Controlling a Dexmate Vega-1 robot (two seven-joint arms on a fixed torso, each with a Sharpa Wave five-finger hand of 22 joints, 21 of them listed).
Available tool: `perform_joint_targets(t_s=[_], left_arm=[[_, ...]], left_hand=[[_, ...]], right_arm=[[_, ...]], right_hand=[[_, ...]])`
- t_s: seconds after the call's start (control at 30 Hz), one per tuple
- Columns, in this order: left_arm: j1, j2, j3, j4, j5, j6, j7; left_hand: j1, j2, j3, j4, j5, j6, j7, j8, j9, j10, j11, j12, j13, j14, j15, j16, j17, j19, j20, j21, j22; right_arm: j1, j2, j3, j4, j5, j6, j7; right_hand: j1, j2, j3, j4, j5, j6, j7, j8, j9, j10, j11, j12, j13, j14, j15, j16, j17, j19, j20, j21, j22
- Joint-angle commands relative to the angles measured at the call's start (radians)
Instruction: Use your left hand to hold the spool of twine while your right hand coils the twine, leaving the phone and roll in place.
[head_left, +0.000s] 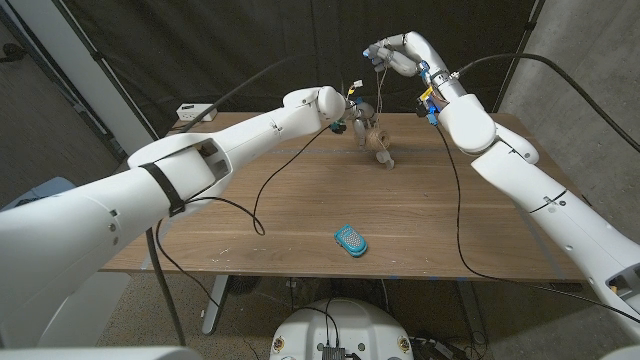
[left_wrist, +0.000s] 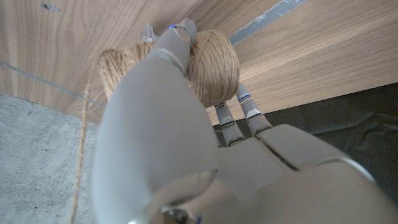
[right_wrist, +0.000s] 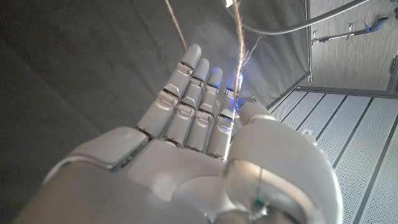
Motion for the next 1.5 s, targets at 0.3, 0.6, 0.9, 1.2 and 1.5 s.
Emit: perform_joint_targets(t_s=[0.3, 0.6, 0.9, 1.2, 1.5], left_arm=[[0.038, 0.055, -0.01, -0.133, 0.024, 0.0, -0.035], [0.048, 0.073, -0.011, -0.171, 0.037, 0.006, -0.052], [0.055, 0.075, -0.016, -0.183, 0.039, -0.008, -0.063], [0.064, 0.074, -0.025, -0.189, 0.032, -0.027, -0.067], [0.071, 0.076, -0.031, -0.199, 0.03, -0.035, -0.068]], left_hand=[[-0.045, 0.113, 0.005, 0.008, 0.006, 0.101, 0.086, 0.023, 0.048, 0.11, 0.087, 0.007, 0.013, 0.042, 0.003, 0.276, 0.037, -0.009, 0.004, 0.008, 0.002], [-0.044, 0.113, 0.006, 0.009, 0.007, 0.101, 0.084, 0.023, 0.048, 0.11, 0.086, 0.007, 0.012, 0.043, 0.002, 0.277, 0.037, -0.008, 0.004, 0.011, 0.001], [-0.043, 0.112, 0.006, 0.008, 0.007, 0.102, 0.083, 0.023, 0.045, 0.111, 0.084, 0.007, 0.012, 0.044, 0.001, 0.277, 0.037, -0.01, 0.003, 0.013, 0.0], [-0.041, 0.112, 0.007, 0.008, 0.007, 0.102, 0.081, 0.023, 0.046, 0.112, 0.083, 0.007, 0.012, 0.043, 0.001, 0.278, 0.037, -0.011, 0.003, 0.016, -0.001], [-0.04, 0.113, 0.007, 0.008, 0.008, 0.102, 0.082, 0.025, 0.047, 0.112, 0.081, 0.008, 0.013, 0.044, -0.001, 0.279, 0.035, -0.012, 0.003, 0.019, -0.002]], right_arm=[[0.02, -0.008, 0.005, 0.02, -0.021, -0.019, -0.003], [0.019, -0.018, 0.021, 0.025, -0.029, -0.029, -0.019], [0.028, -0.018, 0.028, 0.034, -0.036, -0.046, -0.036], [0.042, -0.016, 0.021, 0.045, -0.042, -0.056, -0.037], [0.061, -0.016, 0.011, 0.06, -0.048, -0.063, -0.034]], right_hand=[[0.011, 0.001, -0.001, -0.001, 0.0, 0.008, -0.001, 0.0, 0.005, 0.007, -0.002, -0.006, 0.006, 0.012, -0.109, -0.001, 0.009, 0.006, -0.023, 0.01, 0.004], [0.011, 0.001, 0.001, 0.0, 0.0, 0.009, -0.001, -0.002, 0.006, 0.008, -0.007, -0.007, 0.006, 0.015, -0.114, -0.002, 0.009, 0.003, -0.025, 0.011, 0.004], [0.013, 0.001, 0.002, -0.001, 0.001, 0.01, -0.001, -0.003, 0.006, 0.009, -0.005, -0.007, 0.007, 0.017, -0.116, -0.004, 0.009, 0.0, -0.027, 0.011, 0.004], [0.014, 0.001, 0.002, -0.002, 0.001, 0.011, -0.002, -0.004, 0.006, 0.009, -0.006, -0.009, 0.007, 0.016, -0.115, -0.005, 0.01, -0.003, -0.027, 0.011, 0.004], [0.016, 0.001, 0.003, -0.003, 0.001, 0.011, -0.002, -0.005, 0.007, 0.01, -0.006, -0.01, 0.008, 0.016, -0.116, -0.008, 0.01, -0.003, -0.028, 0.014, 0.004]])
